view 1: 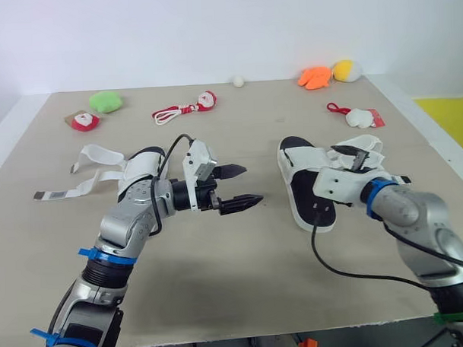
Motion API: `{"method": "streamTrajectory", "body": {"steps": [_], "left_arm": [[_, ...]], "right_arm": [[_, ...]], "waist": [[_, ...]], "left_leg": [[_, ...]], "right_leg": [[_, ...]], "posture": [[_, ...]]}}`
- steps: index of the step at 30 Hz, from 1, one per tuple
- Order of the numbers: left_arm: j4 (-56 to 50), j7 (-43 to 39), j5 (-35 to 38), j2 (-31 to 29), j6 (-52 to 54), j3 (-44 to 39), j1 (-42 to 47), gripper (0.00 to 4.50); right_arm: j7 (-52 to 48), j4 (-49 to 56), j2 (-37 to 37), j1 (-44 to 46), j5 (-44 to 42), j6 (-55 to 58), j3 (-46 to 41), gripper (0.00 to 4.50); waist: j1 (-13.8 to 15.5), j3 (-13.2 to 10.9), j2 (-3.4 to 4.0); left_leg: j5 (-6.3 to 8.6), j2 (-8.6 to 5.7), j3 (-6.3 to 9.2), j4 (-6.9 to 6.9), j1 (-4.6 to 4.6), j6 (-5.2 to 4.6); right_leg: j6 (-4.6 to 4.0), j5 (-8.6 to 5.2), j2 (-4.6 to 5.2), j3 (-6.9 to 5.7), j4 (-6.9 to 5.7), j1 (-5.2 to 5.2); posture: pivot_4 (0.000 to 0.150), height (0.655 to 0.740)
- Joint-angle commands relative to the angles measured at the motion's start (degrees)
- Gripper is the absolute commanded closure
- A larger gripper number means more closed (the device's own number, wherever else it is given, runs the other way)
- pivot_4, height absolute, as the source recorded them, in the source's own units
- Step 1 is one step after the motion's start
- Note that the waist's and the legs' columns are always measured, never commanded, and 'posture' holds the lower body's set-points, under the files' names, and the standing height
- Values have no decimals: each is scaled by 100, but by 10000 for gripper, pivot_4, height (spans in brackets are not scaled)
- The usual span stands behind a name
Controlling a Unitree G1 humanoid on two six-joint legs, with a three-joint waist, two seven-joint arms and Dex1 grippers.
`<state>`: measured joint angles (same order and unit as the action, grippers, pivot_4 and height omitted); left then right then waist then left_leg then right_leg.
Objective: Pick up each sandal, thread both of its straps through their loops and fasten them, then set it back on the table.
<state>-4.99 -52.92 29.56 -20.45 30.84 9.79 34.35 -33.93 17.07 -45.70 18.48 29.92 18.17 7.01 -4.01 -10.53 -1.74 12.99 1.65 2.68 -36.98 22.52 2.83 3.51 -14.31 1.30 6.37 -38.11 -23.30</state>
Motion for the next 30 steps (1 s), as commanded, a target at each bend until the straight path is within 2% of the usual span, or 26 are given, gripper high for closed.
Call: {"method": "streamTrajectory", "body": {"steps": [1, 8, 16, 19, 22, 26, 30], "left_arm": [[-59, -4, -102, 68, -178, 20, -9, 0], [-244, 93, -60, 39, -94, -108, -146, 0], [-386, 218, -15, -31, -40, -166, -277, 0], [-395, 262, -8, -30, -41, -186, -290, 0], [-375, 300, 1, -19, -55, -211, -280, 0], [-345, 320, 4, -24, -78, -228, -263, 0], [-322, 330, 39, -43, -70, -303, -249, 0]], "right_arm": [[204, -38, 274, 261, 309, 208, 153, 315], [619, -676, 570, 636, 801, 302, 381, 315], [669, -874, 681, 840, 970, 152, 482, 315], [671, -952, 745, 833, 1003, 96, 557, 8719], [692, -1016, 785, 860, 1004, 72, 583, 22276], [690, -1165, 743, 896, 1032, -79, 613, 43304], [737, -1238, 698, 864, 1019, -261, 564, 44215]], "waist": [[1, 0, 0], [16, 0, 0], [12, 0, 0], [11, 0, 0], [12, 0, 0], [13, 0, 0], [8, 0, 0]], "left_leg": [[-1, 0, 0, 0, 1, -2], [-2, -4, -1, -21, 9, -2], [-1, -3, 1, -23, 9, -2], [-1, -3, 1, -23, 9, -2], [-2, -3, 1, -23, 10, -2], [-1, -3, 1, -25, 11, -2], [-1, -3, 1, -25, 11, -2]], "right_leg": [[2, 1, 0, 0, 0, 0], [12, 8, 5, 0, 1, 4], [13, 10, 4, 0, 0, 4], [13, 10, 4, 0, 1, 4], [13, 10, 4, 0, 0, 4], [14, 11, 5, 0, 1, 4], [14, 11, 4, 0, 1, 4]], "posture": [[1500, 7400], [1500, 7400], [1500, 7400], [1500, 7400], [1500, 7400], [1500, 7400], [1500, 7400]]}}
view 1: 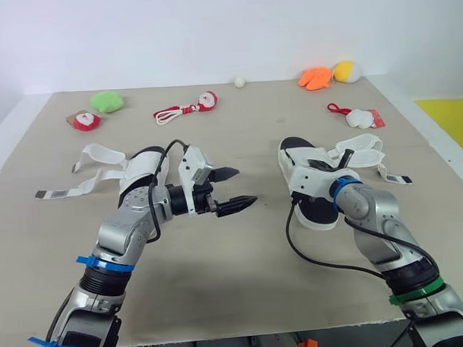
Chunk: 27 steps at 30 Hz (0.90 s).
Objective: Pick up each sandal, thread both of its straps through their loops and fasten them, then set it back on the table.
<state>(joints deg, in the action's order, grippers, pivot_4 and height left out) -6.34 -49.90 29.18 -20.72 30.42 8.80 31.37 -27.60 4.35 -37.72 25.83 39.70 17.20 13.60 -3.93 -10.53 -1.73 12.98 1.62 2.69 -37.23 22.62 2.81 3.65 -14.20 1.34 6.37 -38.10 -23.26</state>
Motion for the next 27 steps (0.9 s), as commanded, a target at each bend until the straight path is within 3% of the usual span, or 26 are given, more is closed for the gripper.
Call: {"method": "streamTrajectory", "body": {"steps": [1, 8, 19, 27], "left_arm": [[-189, 21, 116, -11, -16, -237, 50, 0], [-214, -216, 370, -301, 104, -572, 81, 0], [-1002, -1045, 1075, -2230, 698, -1829, -1036, 0], [-1485, -857, 1983, -2948, 1425, -3022, -1559, 0]], "right_arm": [[130, 26, -126, 122, 22, -268, -104, 44215], [425, -123, -605, 283, -470, -2160, -215, 44215], [57, -1094, -837, 1075, -2041, -6689, 341, 44215], [-178, -2217, -642, 1770, -1692, -8664, 1029, 44215]], "waist": [[-2, 0, 0], [-31, -1, 0], [-96, -10, -12], [-48, -17, -24]], "left_leg": [[0, 0, 0, 0, 0, 0], [1, 0, -1, 3, 1, -1], [1, 5, -3, 33, -4, -1], [1, 4, -2, 37, -6, -2]], "right_leg": [[0, 0, 0, 0, 0, 0], [2, -1, 0, 0, 0, -3], [-5, -8, 0, 2, 6, -8], [-21, -7, 8, -3, 7, -7]], "posture": [[1500, 7400], [1500, 7400], [1500, 7400], [1500, 7400]]}}
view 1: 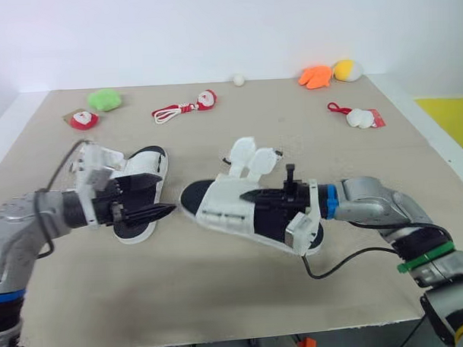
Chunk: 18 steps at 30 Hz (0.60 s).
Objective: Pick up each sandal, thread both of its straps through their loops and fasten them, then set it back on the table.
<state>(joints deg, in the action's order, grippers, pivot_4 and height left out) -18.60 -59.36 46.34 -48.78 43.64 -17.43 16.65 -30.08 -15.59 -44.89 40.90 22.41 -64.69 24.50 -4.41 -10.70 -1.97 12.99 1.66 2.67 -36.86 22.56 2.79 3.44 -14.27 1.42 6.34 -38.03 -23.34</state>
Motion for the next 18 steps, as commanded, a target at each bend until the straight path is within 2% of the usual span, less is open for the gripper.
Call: {"method": "streamTrajectory", "body": {"steps": [1, 7, 12, 18], "left_arm": [[-306, 113, 286, -188, 128, -493, -176, 0], [-683, 82, 411, -339, 217, -703, -914, 0], [-857, 45, 313, -427, 161, -534, -1199, 0], [-796, -65, 97, -478, -17, -174, -1143, 0]], "right_arm": [[107, -360, 138, 356, 136, -660, -26, 44215], [360, -958, 539, 641, 908, -1587, -29, 44215], [494, -1206, 694, 642, 976, -1796, -16, 44215], [524, -1373, 769, 567, 1090, -1857, 76, 44215]], "waist": [[1, 0, 0], [-17, 0, -2], [-10, -1, -2], [-10, 0, -3]], "left_leg": [[0, 0, 0, 0, -2, 0], [-1, 10, 1, 9, -11, 1], [-1, 8, 3, 11, -10, 2], [-2, 8, 3, 10, -14, 2]], "right_leg": [[0, 0, -1, 0, -1, 1], [-43, 15, -12, -1, -4, -1], [-48, 14, -9, -3, -5, 1], [-51, 16, -10, -3, -5, 2]], "posture": [[1500, 7400], [1500, 7400], [1500, 7400], [1500, 7400]]}}
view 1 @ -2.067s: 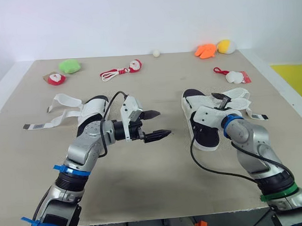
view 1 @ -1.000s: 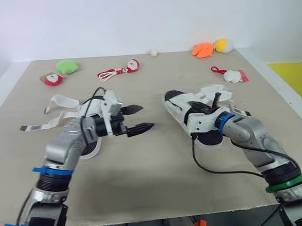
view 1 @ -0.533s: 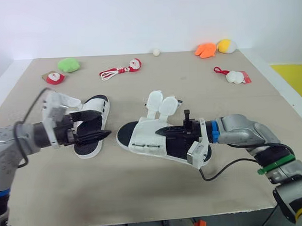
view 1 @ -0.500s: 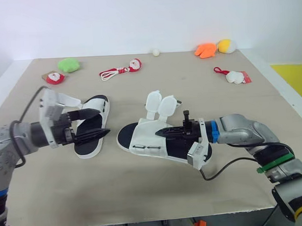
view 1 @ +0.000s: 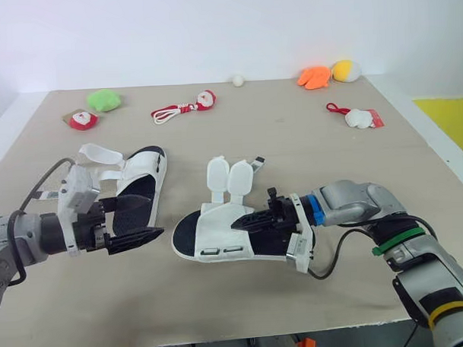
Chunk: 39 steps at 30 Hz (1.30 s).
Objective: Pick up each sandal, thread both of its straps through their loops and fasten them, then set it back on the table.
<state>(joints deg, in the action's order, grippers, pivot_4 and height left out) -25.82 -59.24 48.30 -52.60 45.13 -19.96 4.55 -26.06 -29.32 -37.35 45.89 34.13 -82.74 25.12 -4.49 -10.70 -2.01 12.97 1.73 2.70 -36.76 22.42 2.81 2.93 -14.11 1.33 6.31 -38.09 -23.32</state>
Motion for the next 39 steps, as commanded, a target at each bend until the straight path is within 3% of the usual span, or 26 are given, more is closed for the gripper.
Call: {"method": "streamTrajectory", "body": {"steps": [1, 7, 8, 10, 11, 13, 15, 17, 19, 22, 25, 27, 29, 32, 35, 36, 39], "left_arm": [[-28, -106, -157, -104, -212, 156, 102, 0], [188, -261, -484, -117, -445, 562, 277, 0], [210, -275, -477, -101, -450, 578, 313, 0], [260, -302, -494, -88, -473, 648, 401, 0], [301, -313, -523, -82, -487, 702, 457, 0], [350, -334, -556, -76, -499, 771, 528, 0], [404, -423, -581, -88, -546, 867, 664, 0], [456, -488, -610, -98, -596, 934, 770, 0], [583, -581, -707, -116, -701, 1015, 912, 0], [727, -706, -799, -86, -857, 1101, 1105, 0], [776, -813, -1041, -44, -1135, 1283, 1147, 0], [836, -858, -1213, 22, -1367, 1401, 1112, 5381], [853, -897, -1278, 79, -1480, 1486, 1069, 12518], [840, -932, -1365, 188, -1595, 1647, 1076, 27089], [949, -1012, -1615, 241, -1790, 1887, 1109, 41767], [1029, -1032, -1695, 274, -1862, 1972, 1139, 44049], [1273, -1065, -1945, 389, -2056, 2209, 1255, 44049]], "right_arm": [[126, -19, 8, 55, -80, -44, 23, 44215], [148, -100, -73, 50, -13, -12, 48, 44215], [153, -96, -80, 61, -35, 3, 45, 36501], [87, -70, -146, 107, -255, 64, 141, 28857], [49, -40, -212, 112, -450, 119, 192, 22150], [-23, 30, -339, 101, -759, 195, 283, 13618], [-179, 173, -745, 38, -1288, 244, 461, 2315], [-375, 294, -1094, -20, -1824, 382, 674, 512], [-973, 622, -1584, -148, -2979, 1020, 1038, 512], [-2625, 1582, -2308, -550, -5097, 3156, 1138, 512], [-3628, 2742, -2900, -833, -7163, 6237, 674, 512], [-3748, 3417, -3161, -902, -8514, 8220, 309, 0], [-3485, 3740, -3013, -882, -9355, 9357, -149, 0], [-2920, 3987, -2600, -829, -10342, 10601, -849, 0], [-2585, 4206, -2194, -858, -10727, 11319, -1406, 0], [-2471, 4280, -2052, -864, -10699, 11471, -1526, 0], [-2237, 4497, -1697, -934, -10420, 11719, -1737, 0]], "waist": [[-1, 0, 0], [-1, 0, 0], [-1, 0, 0], [0, 0, 0], [0, 0, 0], [0, 0, 0], [2, 0, 0], [10, 0, 1], [18, -1, 0], [16, -1, 1], [5, -3, 6], [-1, -6, 16], [0, -5, 15], [12, -5, 14], [31, -6, 15], [37, -6, 15], [45, -6, 15]], "left_leg": [[0, 1, 0, 0, 0, 0], [0, -1, -2, 0, 0, 0], [0, -1, -1, 0, 0, 0], [0, 0, 0, 0, 0, 0], [-1, 0, 0, 0, 0, 0], [-1, -1, 0, 0, 0, -1], [-1, -1, 0, 0, 0, -1], [-1, -3, 0, 0, 2, -1], [0, -3, 0, 0, 2, -2], [2, -2, 3, 1, 1, -5], [3, 1, 2, 0, -1, -8], [2, 2, 1, -2, -1, -9], [-1, 5, 6, -1, -3, -15], [-6, 12, 17, -1, -1, -23], [-11, 8, 25, -2, 6, -31], [-11, 7, 26, -2, 9, -32], [-11, 6, 26, -2, 13, -31]], "right_leg": [[0, 0, -1, 0, 0, 0], [0, 0, 0, 1, -1, 0], [-1, 0, 0, 1, -1, 0], [-1, 0, 0, 1, -1, 0], [0, 0, 0, 0, -1, 0], [0, 0, 0, 1, -1, 1], [0, 0, 1, 1, -1, 2], [1, -1, 2, 1, -1, 0], [1, -3, 3, 1, 0, 2], [0, -4, 3, 1, 0, 5], [-1, -4, 3, 0, -2, 5], [-3, -3, 2, 1, -5, 4], [-7, -1, -3, -2, -7, 4], [12, -12, -14, -15, -7, 3], [26, -17, -15, -20, -7, 0], [27, -17, -15, -21, -6, -1], [32, -19, -12, -23, -4, -3]], "posture": [[1500, 7400], [1500, 7400], [1500, 7400], [1500, 7400], [1500, 7400], [1500, 7400], [1500, 7400], [1500, 7400], [1500, 7400], [1500, 7400], [1500, 7400], [1500, 7400], [1500, 7400], [1500, 7400], [1500, 7400], [1500, 7400], [1500, 7400]]}}
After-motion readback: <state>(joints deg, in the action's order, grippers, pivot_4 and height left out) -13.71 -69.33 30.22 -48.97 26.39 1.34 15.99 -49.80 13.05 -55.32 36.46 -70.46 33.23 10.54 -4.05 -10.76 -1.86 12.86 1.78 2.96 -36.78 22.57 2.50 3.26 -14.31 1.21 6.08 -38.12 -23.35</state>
